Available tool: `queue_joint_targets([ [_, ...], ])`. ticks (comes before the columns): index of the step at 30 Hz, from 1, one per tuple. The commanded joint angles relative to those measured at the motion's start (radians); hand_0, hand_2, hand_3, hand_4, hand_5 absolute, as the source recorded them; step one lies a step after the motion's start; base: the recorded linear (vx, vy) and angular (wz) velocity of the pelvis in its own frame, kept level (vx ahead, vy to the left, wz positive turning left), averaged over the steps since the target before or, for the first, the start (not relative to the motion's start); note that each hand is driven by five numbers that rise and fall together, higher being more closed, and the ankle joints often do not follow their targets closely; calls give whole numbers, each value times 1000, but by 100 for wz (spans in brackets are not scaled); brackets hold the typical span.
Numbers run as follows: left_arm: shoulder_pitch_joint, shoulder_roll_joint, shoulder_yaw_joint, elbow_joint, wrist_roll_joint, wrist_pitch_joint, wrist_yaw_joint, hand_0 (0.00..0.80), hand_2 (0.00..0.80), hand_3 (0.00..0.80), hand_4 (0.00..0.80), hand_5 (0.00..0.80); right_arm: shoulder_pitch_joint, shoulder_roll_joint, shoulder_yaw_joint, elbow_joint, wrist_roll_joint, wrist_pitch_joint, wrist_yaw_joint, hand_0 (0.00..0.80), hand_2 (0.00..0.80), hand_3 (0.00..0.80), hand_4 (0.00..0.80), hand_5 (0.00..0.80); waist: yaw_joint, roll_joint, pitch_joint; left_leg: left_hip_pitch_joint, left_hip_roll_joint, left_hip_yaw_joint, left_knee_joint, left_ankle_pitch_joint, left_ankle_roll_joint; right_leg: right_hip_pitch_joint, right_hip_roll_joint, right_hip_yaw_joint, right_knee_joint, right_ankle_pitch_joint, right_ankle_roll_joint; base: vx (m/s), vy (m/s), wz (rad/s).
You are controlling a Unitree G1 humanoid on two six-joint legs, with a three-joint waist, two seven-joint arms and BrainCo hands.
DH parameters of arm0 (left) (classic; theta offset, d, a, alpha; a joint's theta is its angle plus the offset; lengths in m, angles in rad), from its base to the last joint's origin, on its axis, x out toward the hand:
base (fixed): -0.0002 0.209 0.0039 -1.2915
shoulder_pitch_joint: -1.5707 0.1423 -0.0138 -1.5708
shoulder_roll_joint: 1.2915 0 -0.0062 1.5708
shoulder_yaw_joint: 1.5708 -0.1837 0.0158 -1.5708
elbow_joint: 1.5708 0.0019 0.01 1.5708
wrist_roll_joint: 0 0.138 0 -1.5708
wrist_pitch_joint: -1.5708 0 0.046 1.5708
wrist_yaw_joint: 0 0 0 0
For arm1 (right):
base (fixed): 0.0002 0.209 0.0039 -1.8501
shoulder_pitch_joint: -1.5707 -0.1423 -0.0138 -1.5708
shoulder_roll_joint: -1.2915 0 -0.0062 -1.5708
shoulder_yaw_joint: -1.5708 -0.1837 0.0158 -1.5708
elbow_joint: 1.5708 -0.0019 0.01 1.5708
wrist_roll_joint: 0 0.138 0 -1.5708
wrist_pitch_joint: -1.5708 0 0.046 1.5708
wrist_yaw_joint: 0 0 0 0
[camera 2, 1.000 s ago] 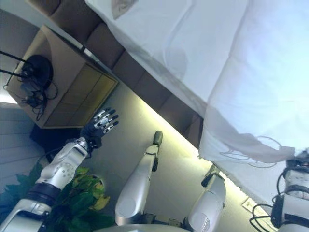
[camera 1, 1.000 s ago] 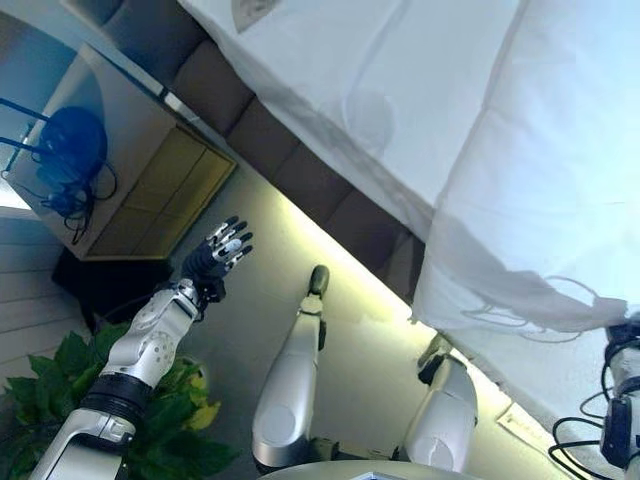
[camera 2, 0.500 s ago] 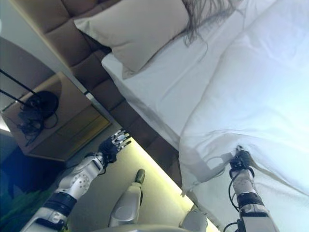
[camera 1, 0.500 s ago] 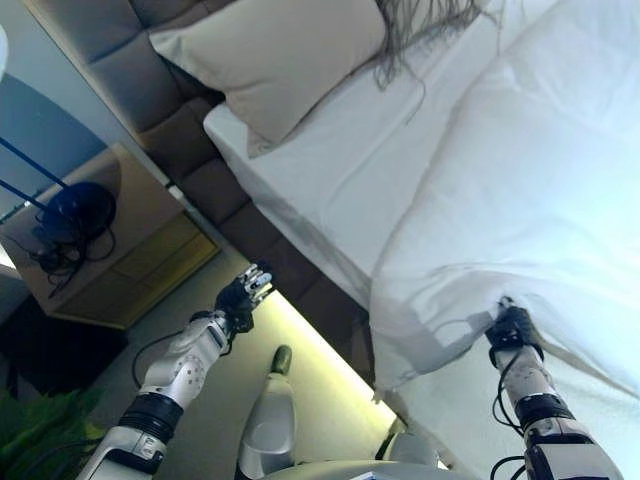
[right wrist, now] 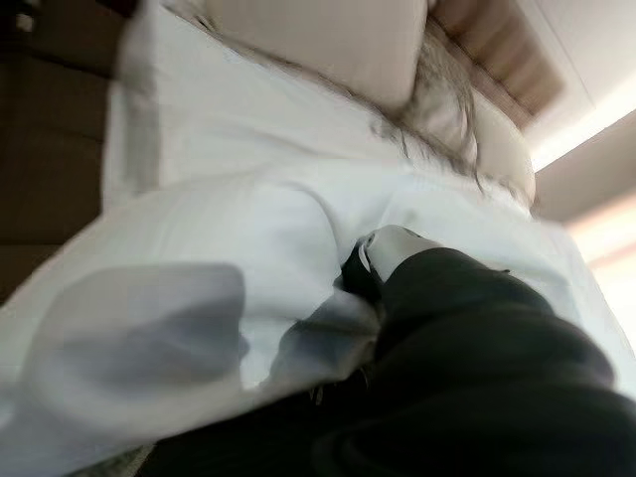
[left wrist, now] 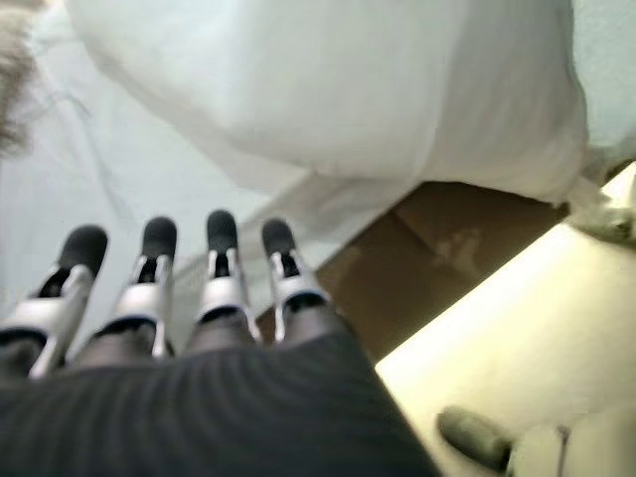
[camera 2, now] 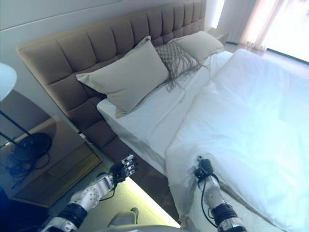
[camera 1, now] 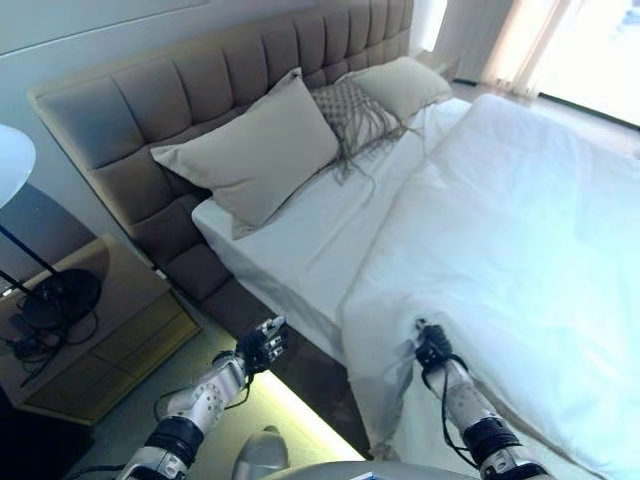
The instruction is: Make the bed neatly
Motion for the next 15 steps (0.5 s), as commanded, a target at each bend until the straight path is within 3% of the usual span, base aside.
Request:
queue_joint_targets([
  [1,-110,-77,-38,34,-82,-60,-3,0,0,0,0,0,-96,16,50,-146,-111,9,16,800,800,800,800,800,9,22,-32,116,2,55,-31,-23,63,-30,25,30,-15,160,-30,-100,-66,-1],
  [6,-105,-112,-56,35,-195,-26,-1,0,0,0,0,0,-151,24,143,-198,-161,68,10,800,800,800,800,800,29,25,-53,105,43,77,-45,3,24,16,68,-9,-91,138,-56,-99,-64,-1],
  [15,-65,-158,-130,41,-371,186,-30,0,0,0,0,0,-244,78,207,-175,-146,82,-105,800,800,800,800,800,51,29,-71,99,60,95,-57,23,1,58,90,-46,-172,158,-73,-24,-14,14],
])
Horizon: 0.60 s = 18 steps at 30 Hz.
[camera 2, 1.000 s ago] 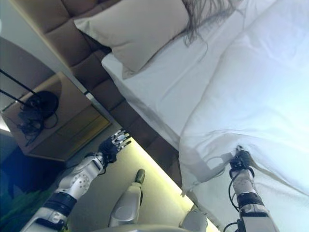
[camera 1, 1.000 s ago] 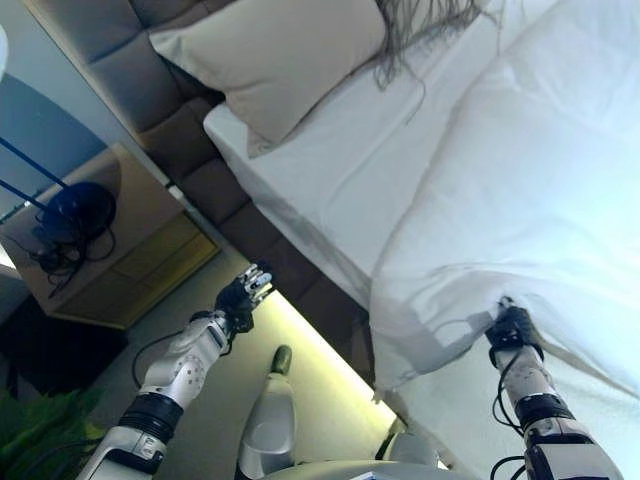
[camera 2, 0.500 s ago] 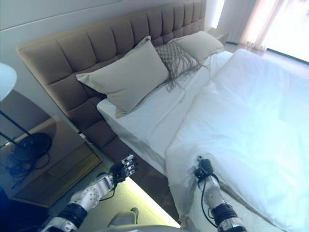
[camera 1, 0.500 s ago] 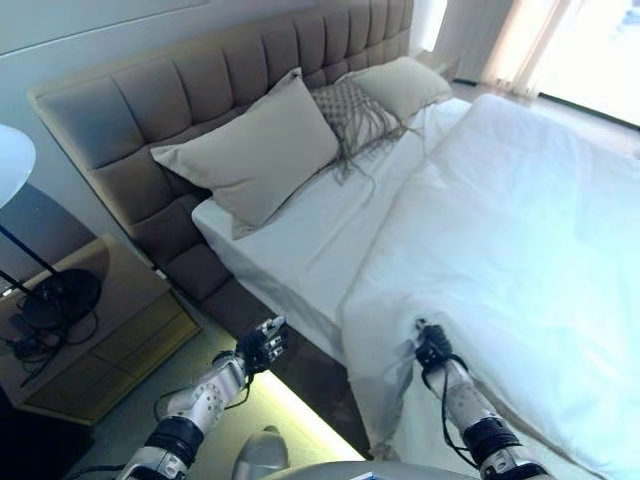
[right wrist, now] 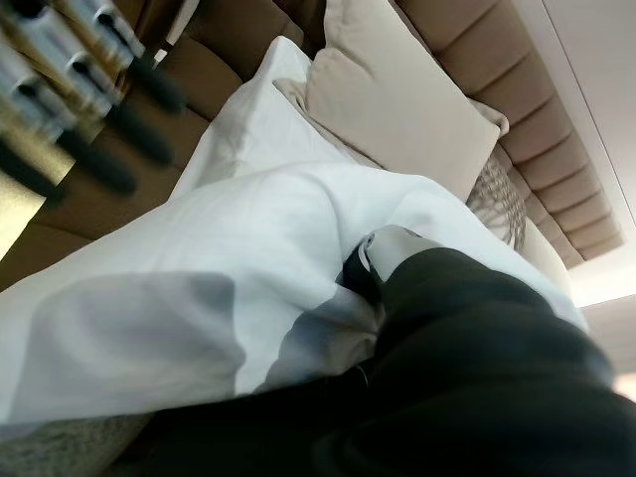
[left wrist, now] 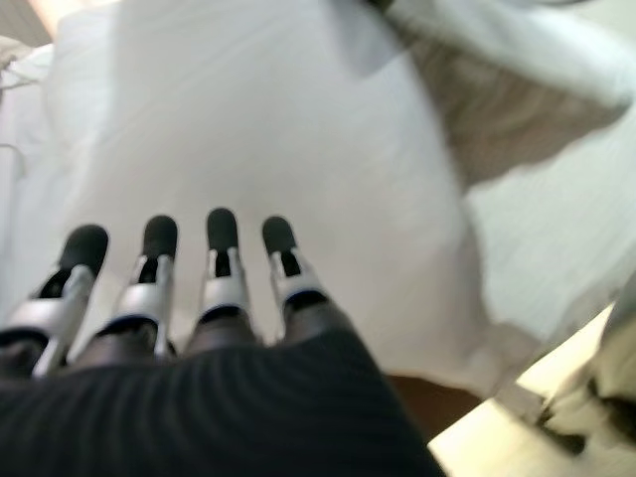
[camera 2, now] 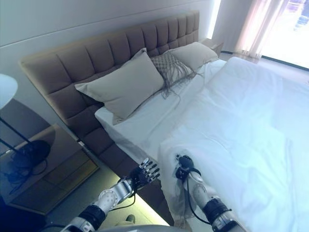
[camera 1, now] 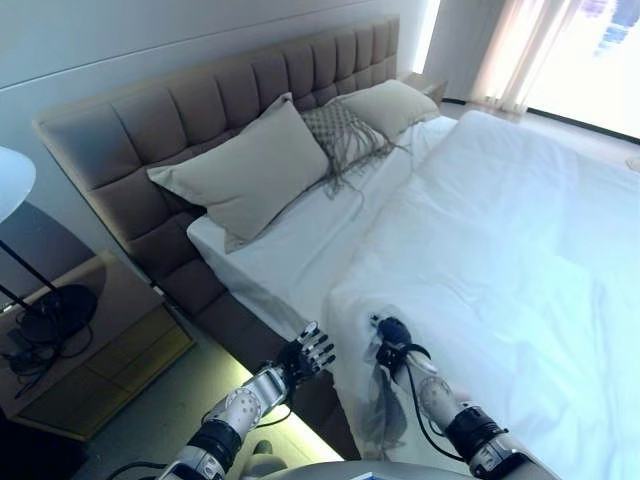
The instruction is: Make the bed neatly
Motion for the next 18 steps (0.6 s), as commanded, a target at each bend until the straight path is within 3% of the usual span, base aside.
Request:
queue_joint_targets([
  [1,-56,-21,-68,24,-61,73,-39,0,0,0,0,0,-184,90,10,-105,-13,-21,-9,800,800,800,800,800,48,-24,-18,45,-2,89,46,-40,25,-76,-8,8,37,86,-44,7,-6,15],
  [6,12,14,-80,12,-52,189,-60,0,0,0,0,0,-190,87,1,-105,-23,-1,-50,800,800,800,800,800,62,-13,-27,48,3,101,46,-44,24,-74,-13,0,31,89,-38,8,1,0],
  [13,86,55,-103,-11,-91,284,-104,0,0,0,0,0,-170,55,-27,-116,-19,9,-56,800,800,800,800,800,69,-3,-29,63,4,109,46,-53,24,-64,-22,-9,27,91,-31,38,7,-1],
  [18,127,78,-93,-34,-254,365,-81,0,0,0,0,0,-168,47,-29,-120,-11,5,-55,800,800,800,800,800,72,1,-25,69,6,112,53,-57,23,-62,-27,-9,31,92,-29,14,-3,0],
])
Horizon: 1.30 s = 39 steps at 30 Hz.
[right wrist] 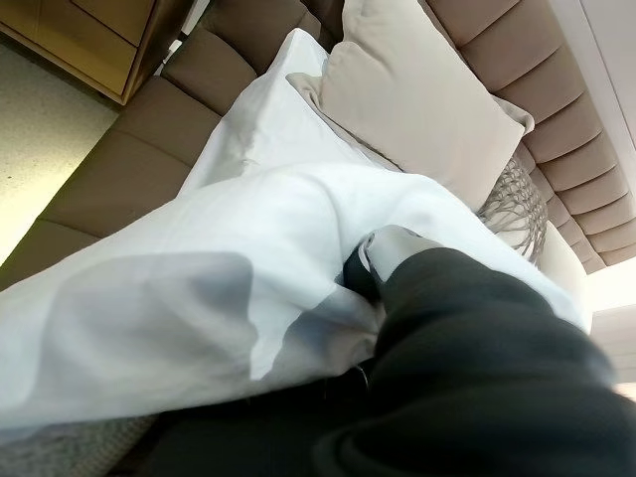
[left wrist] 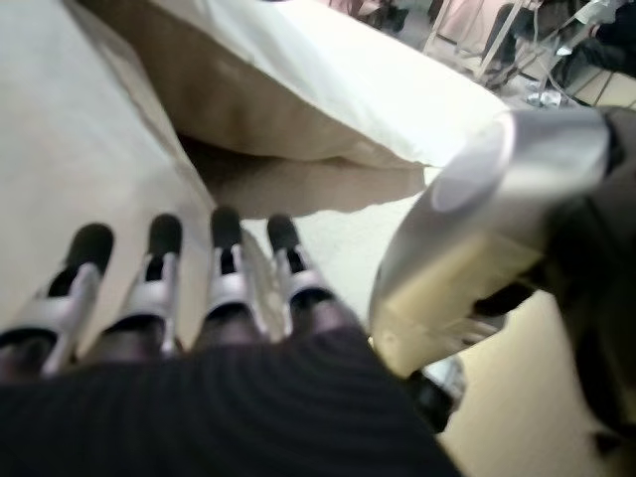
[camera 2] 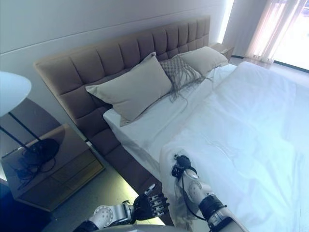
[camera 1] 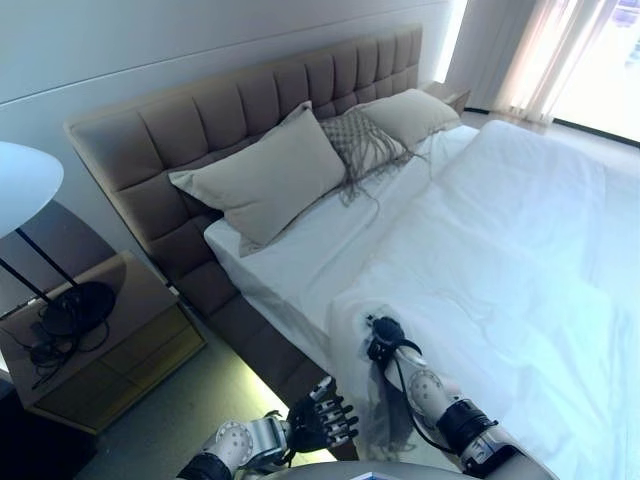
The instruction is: Make the bed neatly
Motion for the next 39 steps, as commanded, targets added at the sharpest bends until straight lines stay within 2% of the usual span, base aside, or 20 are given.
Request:
queue_joint_targets([
  [1,-44,-3,-47,-18,-208,67,-7,0,0,0,0,0,-150,35,-24,-119,-7,-45,30,800,800,800,800,800,49,-9,-20,18,0,41,93,-71,41,-95,-25,-8,40,99,-31,32,-7,0],
  [6,-72,-29,-96,-10,-434,105,73,0,0,0,0,0,-145,38,-8,-138,7,-54,32,800,800,800,800,800,32,-15,-17,24,0,47,90,-77,41,-97,-24,2,47,94,-29,33,-25,0],
  [10,-100,-68,-137,27,-575,94,115,0,0,0,0,0,-136,48,4,-155,23,-68,29,800,800,800,800,800,11,-23,-14,36,2,60,79,-80,41,-95,-22,12,46,94,-26,58,-46,0],
  [19,-143,-165,-185,154,-582,78,38,0,0,0,0,0,-111,69,28,-203,27,-107,8,800,800,800,800,800,-28,-37,16,37,16,87,52,-77,39,-116,-19,31,27,111,-12,17,-51,0],
  [24,-181,-177,-188,182,-582,34,72,0,0,0,0,0,-123,64,28,-236,38,-102,-3,800,800,800,800,800,-41,-43,35,32,19,91,40,-72,39,-129,-21,37,23,120,-5,12,-22,-2],
  [29,-231,-189,-170,207,-582,-30,97,0,0,0,0,0,-119,62,42,-273,46,-95,2,800,800,800,800,800,-57,-47,45,42,18,90,22,-67,42,-131,-15,54,20,123,-4,56,-3,-2],
  [39,-353,-226,-76,253,-582,-139,174,0,0,0,0,0,-117,66,75,-348,45,-81,6,800,800,800,800,800,-88,-49,54,48,22,96,-2,-55,44,-133,3,75,14,130,-4,34,-1,-9],
])
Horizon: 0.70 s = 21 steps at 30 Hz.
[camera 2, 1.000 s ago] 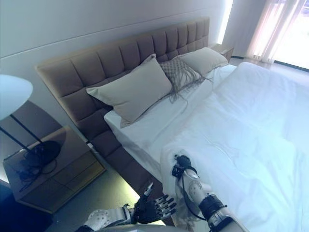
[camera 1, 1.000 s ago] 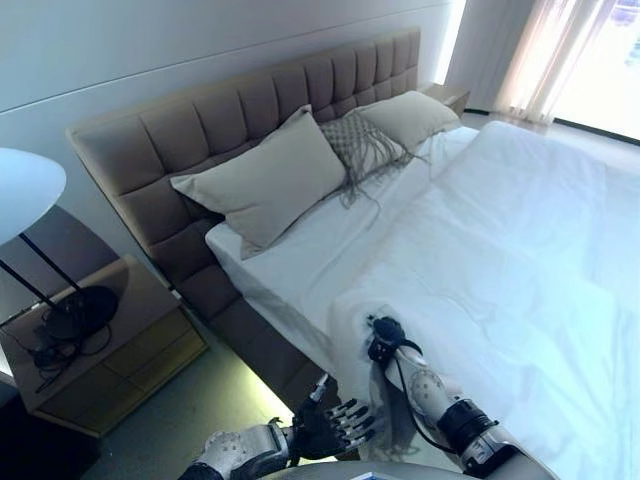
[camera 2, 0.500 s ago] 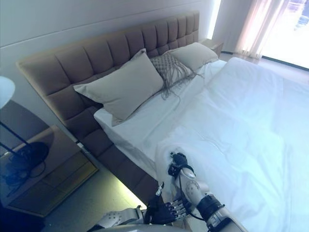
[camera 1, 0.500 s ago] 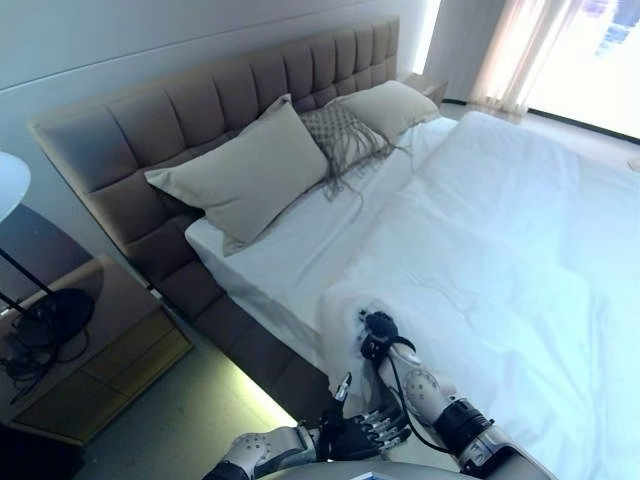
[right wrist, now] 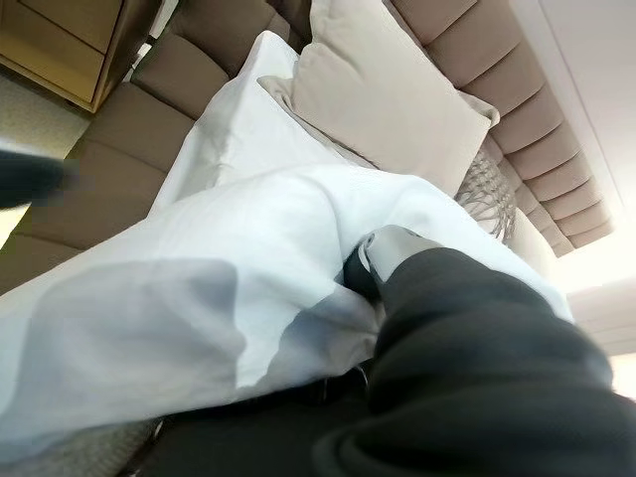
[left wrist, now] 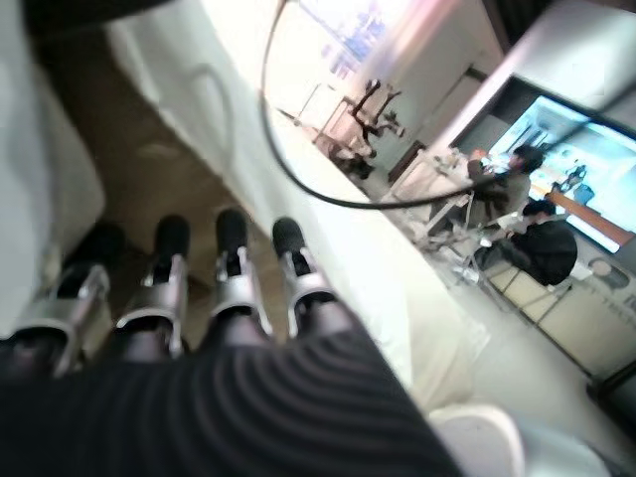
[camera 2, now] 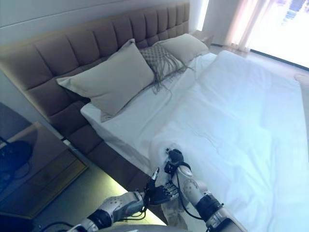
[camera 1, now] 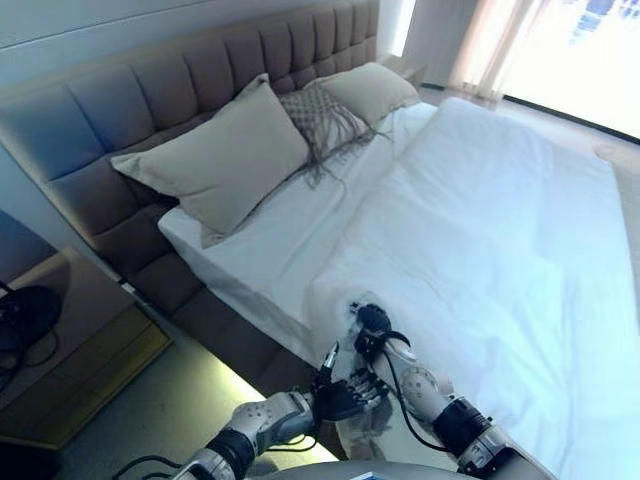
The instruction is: Make the bed neatly
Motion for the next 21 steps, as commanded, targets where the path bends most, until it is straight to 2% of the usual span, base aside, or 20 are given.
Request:
queue_joint_targets([
  [1,-151,-108,11,105,-60,-36,30,0,0,0,0,0,-119,65,2,-177,9,-52,35,800,800,800,800,800,5,21,-7,52,13,38,0,-58,50,-98,3,30,-1,127,-3,41,25,0],
  [8,-167,-112,73,118,-60,-98,89,0,0,0,0,0,-88,62,9,-210,19,-4,43,800,800,800,800,800,-9,32,-27,88,13,52,0,-60,52,-71,4,35,5,118,-7,92,30,-4],
  [9,-164,-110,81,118,-60,-98,91,445,445,445,445,445,-81,61,11,-212,18,0,46,800,800,800,800,800,-10,34,-31,93,13,53,0,-61,51,-68,4,37,6,116,-7,115,49,-15],
  [11,-147,-111,101,116,-60,-100,106,800,800,800,800,800,-60,55,16,-223,16,13,52,800,800,800,800,800,-13,41,-42,106,13,59,0,-65,53,-58,2,36,7,111,-9,114,44,-11],
  [21,-63,-98,122,122,-42,-86,117,800,800,800,800,800,28,42,19,-271,15,62,64,800,800,800,800,800,-17,55,-92,152,15,86,0,-78,52,-12,2,12,11,94,-9,91,11,-7],
])
